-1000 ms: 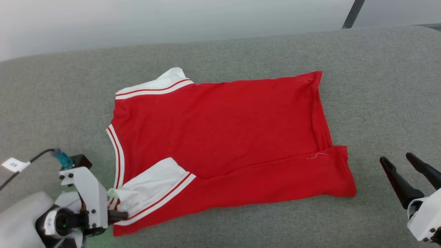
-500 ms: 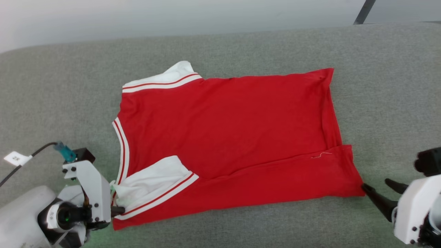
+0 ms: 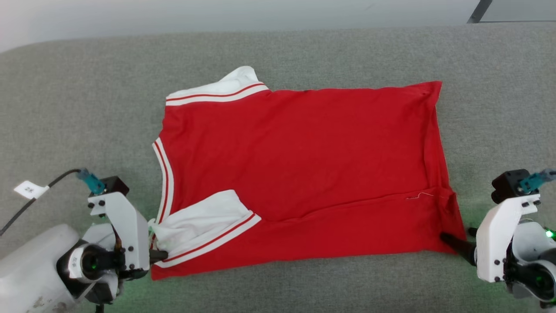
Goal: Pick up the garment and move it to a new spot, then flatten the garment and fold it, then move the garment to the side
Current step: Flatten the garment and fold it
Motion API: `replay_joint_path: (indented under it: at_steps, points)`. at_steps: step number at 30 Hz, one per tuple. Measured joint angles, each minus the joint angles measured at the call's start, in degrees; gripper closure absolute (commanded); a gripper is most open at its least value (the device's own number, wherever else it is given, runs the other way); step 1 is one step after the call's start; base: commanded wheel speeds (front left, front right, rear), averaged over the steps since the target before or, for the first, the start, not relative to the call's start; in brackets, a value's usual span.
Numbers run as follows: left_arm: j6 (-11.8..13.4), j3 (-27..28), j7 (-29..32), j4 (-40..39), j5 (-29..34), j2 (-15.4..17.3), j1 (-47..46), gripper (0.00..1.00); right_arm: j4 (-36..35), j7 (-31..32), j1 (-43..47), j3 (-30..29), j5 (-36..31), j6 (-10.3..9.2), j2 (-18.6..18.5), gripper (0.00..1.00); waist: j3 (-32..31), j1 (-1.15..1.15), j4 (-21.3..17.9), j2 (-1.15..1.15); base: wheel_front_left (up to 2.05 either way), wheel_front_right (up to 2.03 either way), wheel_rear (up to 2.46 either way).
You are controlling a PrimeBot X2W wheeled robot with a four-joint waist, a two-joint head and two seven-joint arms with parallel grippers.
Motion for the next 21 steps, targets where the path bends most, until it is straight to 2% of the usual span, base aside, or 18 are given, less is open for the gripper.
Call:
replay_joint_path:
  at_steps: [1,11,21]
  points:
    - [-0.15,0.0,0.0,0.23,0.03,-0.21,-0.08,1.0,0.87,0.1,-0.6,0.41,0.96,-0.01,-0.12,1.0,0.03,0.0,0.1,0.0,0.0,0.0,0.0]
    - [-0.59,0.16,0.01,0.46,-0.03,-0.79,-0.32,1.0,2.99,-0.01,-2.33,2.29,4.52,-0.02,-2.1,1.0,-0.87,0.0,1.01,0.0,0.0,0.0,0.0]
    - [2.4,0.14,0.56,-5.67,0.0,2.04,0.14,1.0,-1.48,2.52,0.53,1.83,5.59,-0.02,-4.43,1.0,-2.91,0.0,1.37,0.0,0.0,0.0,0.0]
